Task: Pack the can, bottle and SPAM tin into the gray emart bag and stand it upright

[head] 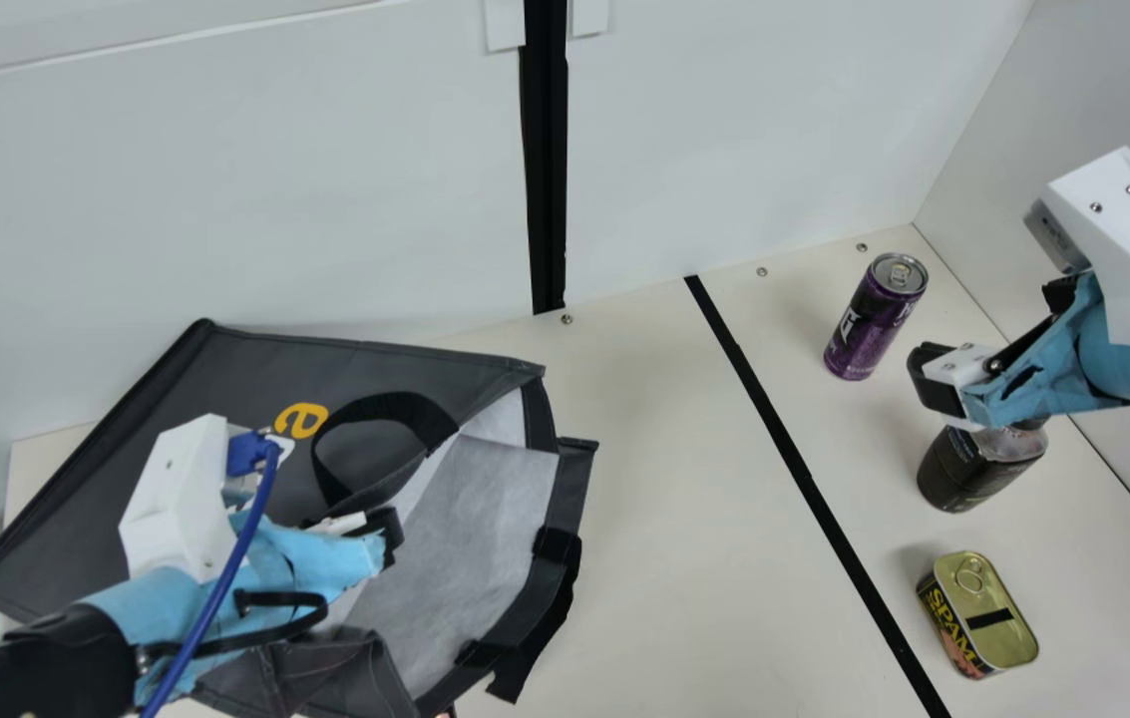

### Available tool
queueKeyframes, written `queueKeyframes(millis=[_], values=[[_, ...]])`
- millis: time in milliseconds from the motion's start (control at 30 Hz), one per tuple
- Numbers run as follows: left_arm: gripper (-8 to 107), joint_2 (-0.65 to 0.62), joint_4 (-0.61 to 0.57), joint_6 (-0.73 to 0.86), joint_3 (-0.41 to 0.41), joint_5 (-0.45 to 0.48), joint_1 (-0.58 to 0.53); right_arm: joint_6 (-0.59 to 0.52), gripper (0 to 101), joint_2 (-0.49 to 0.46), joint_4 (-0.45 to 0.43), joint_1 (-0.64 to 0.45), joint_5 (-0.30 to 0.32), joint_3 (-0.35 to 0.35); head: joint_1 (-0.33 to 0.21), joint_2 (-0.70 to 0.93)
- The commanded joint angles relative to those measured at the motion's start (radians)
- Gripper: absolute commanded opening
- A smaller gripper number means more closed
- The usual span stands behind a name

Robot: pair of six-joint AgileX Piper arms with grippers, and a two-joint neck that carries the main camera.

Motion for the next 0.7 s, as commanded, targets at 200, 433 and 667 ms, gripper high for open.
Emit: queueKeyframes(millis=[200,433,667], values=[[-8,0.0,0.0,0.0,0.0,0.0,0.0,0.0,95,0.0,0.0,0.0,0.0,0.0,-0.023,-0.001],[-8,0.0,0.0,0.0,0.0,0.0,0.0,0.0,95,0.0,0.0,0.0,0.0,0.0,-0.023,-0.001],[-8,0.0,0.0,0.0,0.0,0.0,0.0,0.0,95,0.0,0.0,0.0,0.0,0.0,-0.023,-0.001]])
